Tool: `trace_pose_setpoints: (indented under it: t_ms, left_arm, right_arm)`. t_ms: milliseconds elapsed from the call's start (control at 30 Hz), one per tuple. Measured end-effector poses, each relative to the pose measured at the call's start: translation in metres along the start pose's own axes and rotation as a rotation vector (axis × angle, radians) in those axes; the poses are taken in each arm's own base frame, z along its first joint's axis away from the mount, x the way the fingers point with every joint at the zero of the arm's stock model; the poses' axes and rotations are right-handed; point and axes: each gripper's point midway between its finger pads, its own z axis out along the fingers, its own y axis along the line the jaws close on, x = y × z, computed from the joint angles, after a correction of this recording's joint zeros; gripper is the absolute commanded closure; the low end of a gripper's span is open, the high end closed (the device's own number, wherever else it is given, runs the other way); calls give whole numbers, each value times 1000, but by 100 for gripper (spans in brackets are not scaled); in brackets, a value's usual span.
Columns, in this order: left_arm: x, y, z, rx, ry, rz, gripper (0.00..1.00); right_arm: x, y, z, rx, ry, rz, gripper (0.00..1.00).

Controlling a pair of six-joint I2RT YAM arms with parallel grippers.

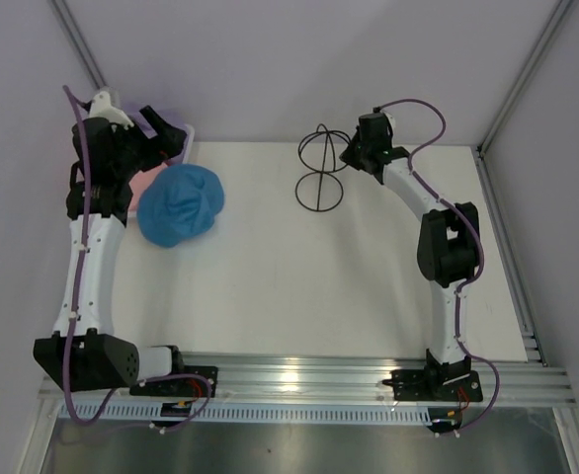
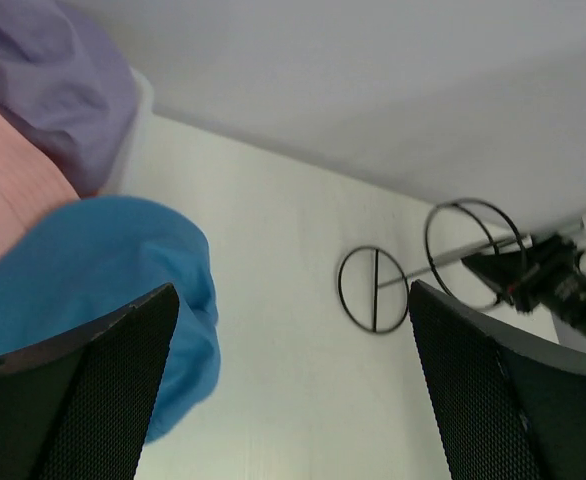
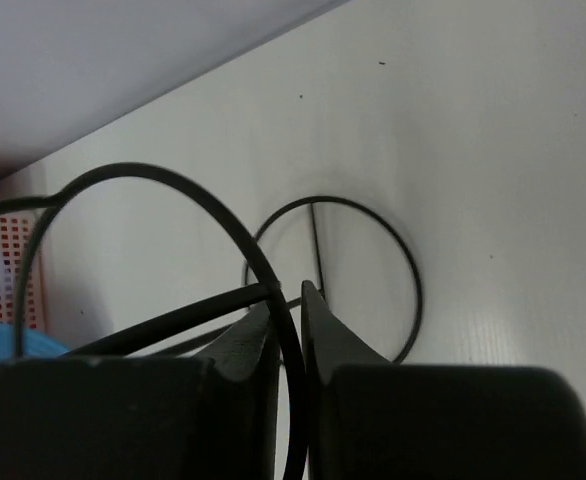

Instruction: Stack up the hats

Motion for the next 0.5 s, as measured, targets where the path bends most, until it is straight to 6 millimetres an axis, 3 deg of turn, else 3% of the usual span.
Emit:
trace_pose_setpoints:
  t_ms: [67, 167, 333, 500]
  left_arm:
    - [23, -8, -2, 17, 67, 6, 0]
    - [39, -18, -10, 41, 123, 10, 0]
    - [28, -30, -31, 64, 95, 17, 1]
    - [20, -45, -44, 103, 72, 30, 1]
  right_arm:
    - [2, 0, -3, 12, 22, 9, 100]
    - [8, -5, -6, 40, 50, 4, 100]
    - [19, -10, -21, 71, 94, -7, 100]
    - [56, -10, -65, 90, 174, -47, 100]
